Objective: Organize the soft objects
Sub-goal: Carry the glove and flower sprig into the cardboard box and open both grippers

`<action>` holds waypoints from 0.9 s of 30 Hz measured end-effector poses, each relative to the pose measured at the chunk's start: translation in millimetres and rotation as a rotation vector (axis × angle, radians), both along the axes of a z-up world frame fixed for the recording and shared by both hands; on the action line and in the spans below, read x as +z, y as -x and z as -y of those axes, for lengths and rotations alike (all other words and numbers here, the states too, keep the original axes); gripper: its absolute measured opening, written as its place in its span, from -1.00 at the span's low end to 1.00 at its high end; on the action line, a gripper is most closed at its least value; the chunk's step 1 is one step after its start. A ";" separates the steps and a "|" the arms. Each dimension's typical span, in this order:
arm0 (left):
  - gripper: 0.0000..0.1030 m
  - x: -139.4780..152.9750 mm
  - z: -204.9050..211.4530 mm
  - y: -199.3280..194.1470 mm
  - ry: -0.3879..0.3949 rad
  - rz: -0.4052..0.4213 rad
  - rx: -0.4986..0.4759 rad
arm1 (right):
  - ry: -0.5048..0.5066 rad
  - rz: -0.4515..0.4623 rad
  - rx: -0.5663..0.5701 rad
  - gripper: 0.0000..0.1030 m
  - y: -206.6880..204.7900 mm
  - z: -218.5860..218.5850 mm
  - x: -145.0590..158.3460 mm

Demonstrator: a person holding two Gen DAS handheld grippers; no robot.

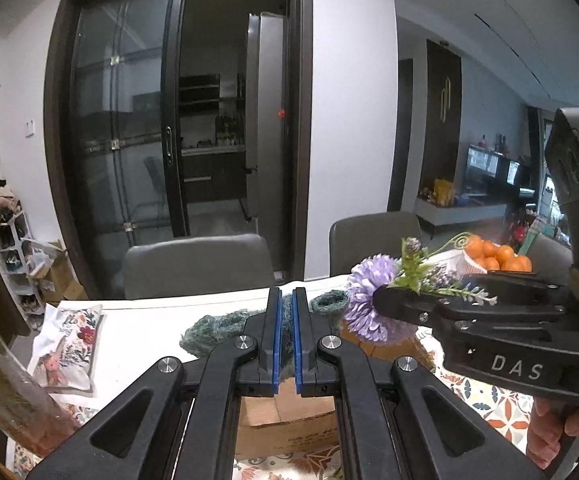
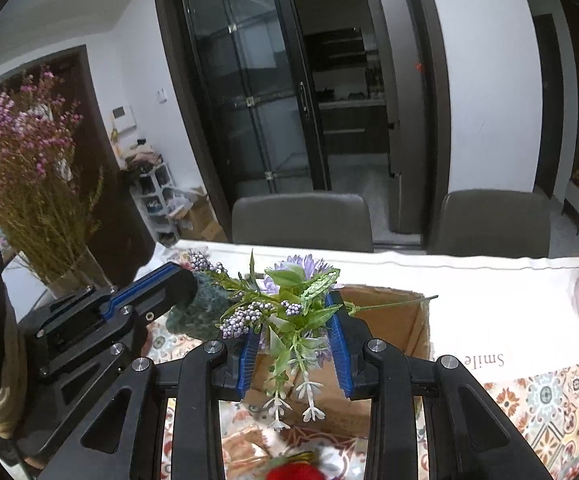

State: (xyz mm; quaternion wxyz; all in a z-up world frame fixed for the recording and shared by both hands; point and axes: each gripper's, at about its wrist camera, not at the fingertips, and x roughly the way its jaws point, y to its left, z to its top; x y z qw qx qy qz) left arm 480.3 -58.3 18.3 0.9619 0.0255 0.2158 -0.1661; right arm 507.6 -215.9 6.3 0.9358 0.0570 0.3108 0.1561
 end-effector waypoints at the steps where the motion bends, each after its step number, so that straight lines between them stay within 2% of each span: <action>1: -0.87 -3.4 1.2 -5.6 -0.002 -0.009 -0.004 | 0.001 -0.014 -0.001 -0.35 -5.3 0.5 -4.7; 6: -0.87 -18.6 10.7 -26.2 -0.014 -0.045 -0.019 | -0.027 -0.075 -0.006 -0.35 -24.5 4.9 -26.9; 15: -0.85 -58.8 22.2 -58.4 -0.027 -0.165 -0.044 | -0.005 -0.184 0.000 -0.33 -56.4 8.2 -67.3; 17: -0.85 -66.7 24.4 -63.9 -0.040 -0.189 -0.048 | 0.009 -0.218 0.016 -0.21 -62.8 5.4 -77.3; 18: -0.81 -70.4 24.5 -65.5 -0.046 -0.200 -0.053 | 0.012 -0.227 0.016 -0.02 -63.7 6.4 -80.2; 19: -0.77 -73.6 26.0 -67.7 -0.052 -0.215 -0.062 | 0.018 -0.239 0.012 0.00 -65.5 6.1 -83.9; 21: -0.56 -77.0 26.5 -71.2 -0.053 -0.237 -0.070 | 0.027 -0.242 -0.001 0.03 -66.4 9.1 -86.9; 22: -0.53 -77.9 26.3 -72.1 -0.060 -0.241 -0.062 | 0.032 -0.235 -0.008 0.03 -65.6 9.4 -86.4; 27: -0.51 -75.4 25.1 -67.7 -0.080 -0.241 -0.036 | 0.067 -0.199 -0.033 0.03 -55.6 9.4 -74.8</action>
